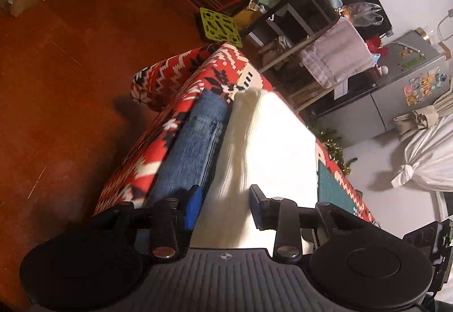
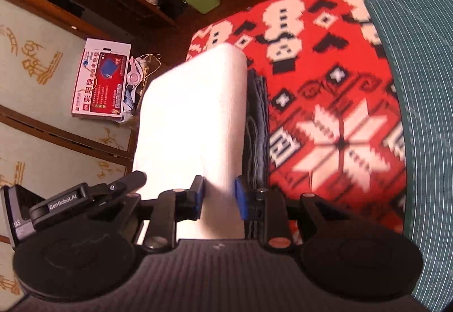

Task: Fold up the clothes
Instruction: 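Lift the folded vest with both grippers and carry it onto the folded jeans, then lower the folded vest onto the jeans stack with both grippers and release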

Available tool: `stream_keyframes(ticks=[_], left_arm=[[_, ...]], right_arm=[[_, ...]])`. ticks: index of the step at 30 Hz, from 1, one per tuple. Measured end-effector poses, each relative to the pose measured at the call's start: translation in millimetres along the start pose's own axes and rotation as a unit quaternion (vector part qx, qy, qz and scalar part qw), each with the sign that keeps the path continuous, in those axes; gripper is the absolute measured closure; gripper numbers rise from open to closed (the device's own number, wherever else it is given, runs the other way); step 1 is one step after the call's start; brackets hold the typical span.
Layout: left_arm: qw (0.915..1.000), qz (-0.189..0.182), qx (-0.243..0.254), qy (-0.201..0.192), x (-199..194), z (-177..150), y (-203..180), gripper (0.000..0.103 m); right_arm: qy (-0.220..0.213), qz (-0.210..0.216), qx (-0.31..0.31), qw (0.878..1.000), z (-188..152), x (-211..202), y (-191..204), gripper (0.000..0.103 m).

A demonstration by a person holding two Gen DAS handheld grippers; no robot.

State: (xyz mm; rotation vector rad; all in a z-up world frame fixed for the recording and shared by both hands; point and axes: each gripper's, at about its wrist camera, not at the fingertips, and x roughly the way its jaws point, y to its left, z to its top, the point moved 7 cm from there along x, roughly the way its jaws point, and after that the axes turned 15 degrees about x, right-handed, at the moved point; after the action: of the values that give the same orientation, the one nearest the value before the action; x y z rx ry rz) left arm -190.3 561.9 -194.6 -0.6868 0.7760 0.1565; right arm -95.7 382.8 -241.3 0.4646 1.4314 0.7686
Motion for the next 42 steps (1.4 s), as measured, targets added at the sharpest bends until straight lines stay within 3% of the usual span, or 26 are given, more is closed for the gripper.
stream_keyframes(ticks=[7,21,25,29,31,32,42], left_arm=[[0.9998,0.017,0.013,0.004,-16.2,-21.1,-7.2,0.072],[0.9996,0.027,-0.007,0.012,-34.5,-46.1,-5.3,0.078],[0.9996,0.028,-0.008,0.003,-44.1,-37.1,-2.8,0.079],[0.9992,0.032,0.006,-0.024,-42.9,-2.8,-6.0,0.079],[0.9986,0.034,0.013,-0.037,-42.5,14.3,-7.6,0.065],[0.9984,0.035,0.017,-0.042,-40.0,23.1,-9.2,0.064],[0.9983,0.042,0.040,-0.008,36.1,76.1,-18.1,0.060]], right_arm=[[0.011,0.003,0.016,1.000,-28.1,-12.5,-12.4,0.077],[0.031,0.011,0.016,0.999,-57.8,-32.0,-25.0,0.095],[0.018,0.022,0.018,0.999,-39.3,-42.9,-22.0,0.093],[-0.013,0.019,0.010,1.000,-7.5,-46.3,-11.7,0.087],[-0.023,0.019,0.012,0.999,9.8,-42.7,-5.1,0.075],[-0.026,0.019,0.014,0.999,18.3,-39.7,-2.2,0.072],[-0.045,0.002,0.020,0.999,86.6,6.8,17.8,0.062]])
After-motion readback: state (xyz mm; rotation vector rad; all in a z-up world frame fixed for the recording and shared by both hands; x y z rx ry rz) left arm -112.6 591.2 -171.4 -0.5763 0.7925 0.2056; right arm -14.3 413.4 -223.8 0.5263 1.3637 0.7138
